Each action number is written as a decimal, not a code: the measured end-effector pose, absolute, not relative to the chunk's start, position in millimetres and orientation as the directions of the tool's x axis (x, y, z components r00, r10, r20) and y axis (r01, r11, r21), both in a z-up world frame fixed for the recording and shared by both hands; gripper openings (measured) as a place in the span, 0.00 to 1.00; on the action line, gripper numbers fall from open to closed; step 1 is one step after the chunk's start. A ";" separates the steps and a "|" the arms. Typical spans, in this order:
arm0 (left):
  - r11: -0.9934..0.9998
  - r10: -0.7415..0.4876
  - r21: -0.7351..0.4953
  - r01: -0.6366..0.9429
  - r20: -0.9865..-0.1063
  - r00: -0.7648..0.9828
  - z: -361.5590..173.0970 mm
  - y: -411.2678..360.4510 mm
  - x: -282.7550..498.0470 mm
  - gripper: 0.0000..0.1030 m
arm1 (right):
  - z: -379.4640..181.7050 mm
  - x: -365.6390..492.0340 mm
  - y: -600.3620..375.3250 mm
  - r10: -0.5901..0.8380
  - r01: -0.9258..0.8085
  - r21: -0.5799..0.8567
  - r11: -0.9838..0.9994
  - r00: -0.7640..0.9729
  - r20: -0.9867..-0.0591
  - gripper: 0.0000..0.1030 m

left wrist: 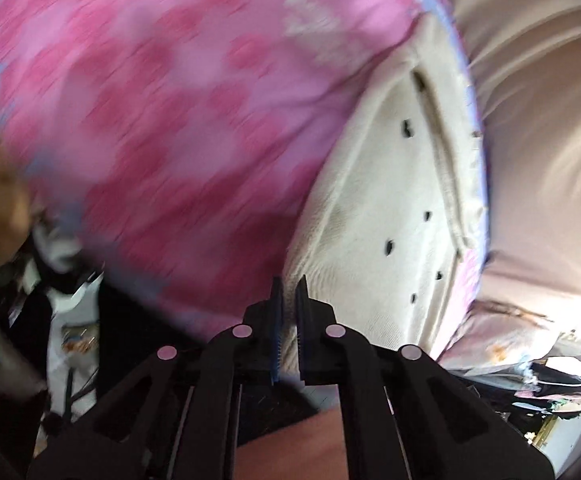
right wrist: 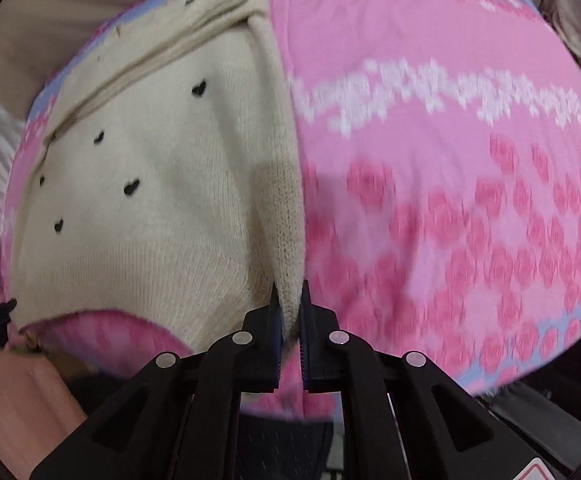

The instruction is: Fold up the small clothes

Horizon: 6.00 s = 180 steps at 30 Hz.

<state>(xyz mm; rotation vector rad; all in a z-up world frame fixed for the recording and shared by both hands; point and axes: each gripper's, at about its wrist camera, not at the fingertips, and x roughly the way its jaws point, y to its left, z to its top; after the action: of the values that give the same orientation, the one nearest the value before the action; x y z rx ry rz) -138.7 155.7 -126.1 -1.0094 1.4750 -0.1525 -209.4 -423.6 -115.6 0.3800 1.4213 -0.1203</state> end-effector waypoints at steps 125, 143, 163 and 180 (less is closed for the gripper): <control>0.845 -0.413 -0.479 -0.239 -0.867 0.278 -121.4 114.4 81.8 0.21 | -152.0 -40.9 -498.0 0.157 0.537 0.316 0.782 0.322 -0.934 0.34; 0.894 -0.411 -0.447 -0.039 -0.850 0.330 -96.5 58.9 212.1 0.09 | -116.3 112.8 -494.6 0.063 0.365 0.232 0.902 0.419 -0.906 0.09; 0.984 -0.173 -0.176 0.034 -0.884 0.434 -61.6 0.0 248.9 0.65 | -110.7 154.7 -481.5 -0.005 0.315 0.141 0.938 0.422 -0.906 0.40; 0.811 -0.359 -0.507 -0.293 -0.825 0.435 -89.0 146.6 92.6 0.89 | -111.1 -23.2 -507.7 -0.004 0.512 0.246 0.823 0.438 -0.899 0.81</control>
<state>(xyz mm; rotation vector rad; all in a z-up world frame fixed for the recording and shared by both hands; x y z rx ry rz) 92.6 146.6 -89.0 -0.6610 1.1431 -0.0455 -23.2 -507.7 -111.1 0.5364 1.0801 -0.3405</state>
